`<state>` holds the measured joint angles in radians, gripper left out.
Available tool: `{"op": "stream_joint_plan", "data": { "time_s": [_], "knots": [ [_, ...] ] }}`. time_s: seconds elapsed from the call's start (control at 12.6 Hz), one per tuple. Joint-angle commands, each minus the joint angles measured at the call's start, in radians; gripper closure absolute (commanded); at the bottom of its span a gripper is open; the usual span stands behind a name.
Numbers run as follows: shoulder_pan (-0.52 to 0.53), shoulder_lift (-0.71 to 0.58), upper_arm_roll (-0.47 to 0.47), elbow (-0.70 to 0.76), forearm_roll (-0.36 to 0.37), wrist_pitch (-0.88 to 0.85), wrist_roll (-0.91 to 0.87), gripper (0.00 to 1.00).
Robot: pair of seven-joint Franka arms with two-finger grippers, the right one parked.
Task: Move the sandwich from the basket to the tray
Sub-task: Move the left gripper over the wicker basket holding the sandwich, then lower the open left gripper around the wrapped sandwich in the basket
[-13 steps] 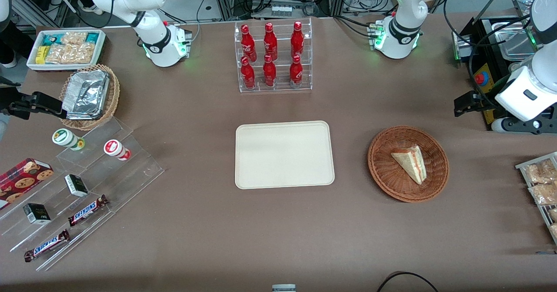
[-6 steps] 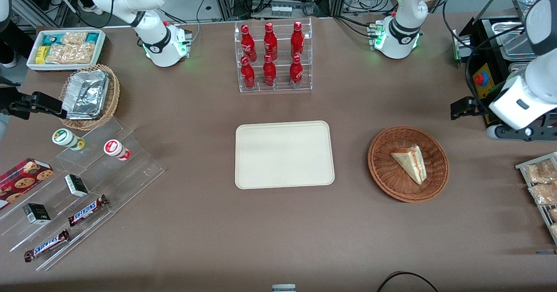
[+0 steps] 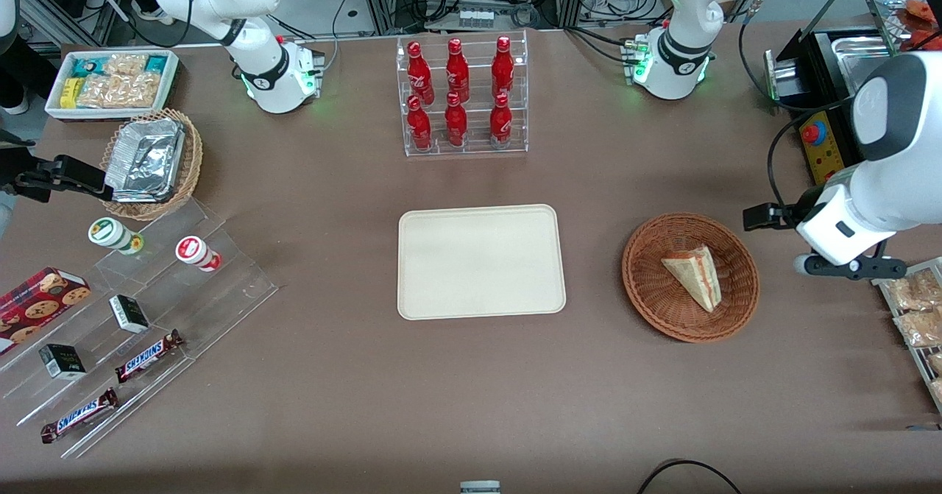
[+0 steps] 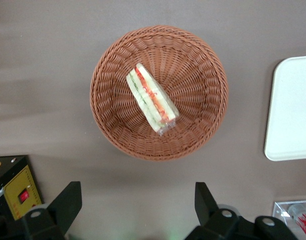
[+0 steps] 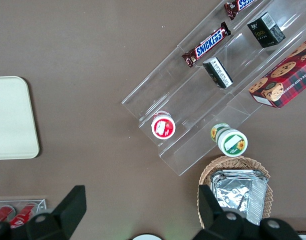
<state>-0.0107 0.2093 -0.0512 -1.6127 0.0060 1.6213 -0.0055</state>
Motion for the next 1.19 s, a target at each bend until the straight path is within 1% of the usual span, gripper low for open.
{"op": "stream_joint_plan", "data": {
  "time_s": [0.0,0.32,0.56,0.71,0.95,1.03,1.11],
  "knots": [
    [-0.003,-0.037,0.008,-0.111,0.003,0.104,-0.014,0.0],
    [-0.009,-0.057,0.01,-0.243,0.032,0.257,-0.099,0.0],
    [-0.012,-0.109,0.01,-0.398,0.032,0.434,-0.172,0.0],
    [-0.012,-0.131,0.01,-0.47,0.032,0.526,-0.256,0.0],
    [-0.011,-0.12,0.007,-0.493,0.014,0.578,-0.477,0.0],
    [-0.009,-0.114,0.007,-0.493,0.011,0.583,-0.517,0.0],
    [-0.009,-0.104,0.007,-0.493,-0.012,0.585,-0.557,0.0]
  ]
}}
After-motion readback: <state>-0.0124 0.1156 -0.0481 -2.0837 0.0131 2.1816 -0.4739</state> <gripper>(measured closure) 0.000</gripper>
